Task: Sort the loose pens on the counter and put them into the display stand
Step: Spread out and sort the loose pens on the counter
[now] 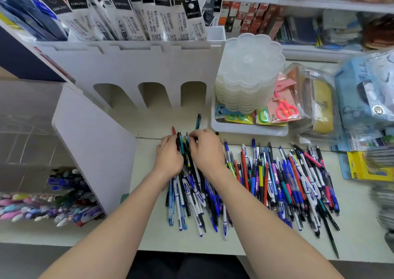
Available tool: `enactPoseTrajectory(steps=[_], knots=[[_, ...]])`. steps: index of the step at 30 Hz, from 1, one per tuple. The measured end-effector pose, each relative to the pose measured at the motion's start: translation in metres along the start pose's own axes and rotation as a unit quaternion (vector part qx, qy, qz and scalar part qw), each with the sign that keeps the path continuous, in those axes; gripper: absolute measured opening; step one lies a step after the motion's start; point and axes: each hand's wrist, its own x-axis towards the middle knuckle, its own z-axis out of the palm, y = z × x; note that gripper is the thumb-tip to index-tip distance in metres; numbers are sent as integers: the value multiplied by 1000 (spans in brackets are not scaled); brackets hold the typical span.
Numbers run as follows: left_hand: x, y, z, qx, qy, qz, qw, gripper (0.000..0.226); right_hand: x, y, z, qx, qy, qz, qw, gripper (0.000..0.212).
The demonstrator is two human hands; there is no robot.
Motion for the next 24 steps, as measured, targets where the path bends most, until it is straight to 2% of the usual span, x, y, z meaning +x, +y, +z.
enactPoseTrajectory(steps=[4,6,10,12,16,18,21,24], knots=[[-7,-1,10,-9,0,-4,1000,64,-14,-4,-15,67,79,-71,992,15],[-13,2,18,-2,0,-9,1000,70,-27,-1,-28,52,92,-66,992,17],[-34,12,29,-13,-1,-32,999,85,-67,20,-50,-38,62,43,996,43],[-42,12,31,-31,4,-46,998,80,-88,37,-54,-74,63,101,990,53],[-54,9,34,15,30,-89,995,74,-115,66,-52,-153,10,133,979,36],[-62,14,34,29,25,-134,990,89,-125,72,-49,-155,29,123,980,33],[-68,22,41,79,21,-204,976,124,-138,72,-47,-128,73,136,980,46],[-69,30,51,95,25,-224,970,137,-151,72,-44,-122,20,126,984,60]])
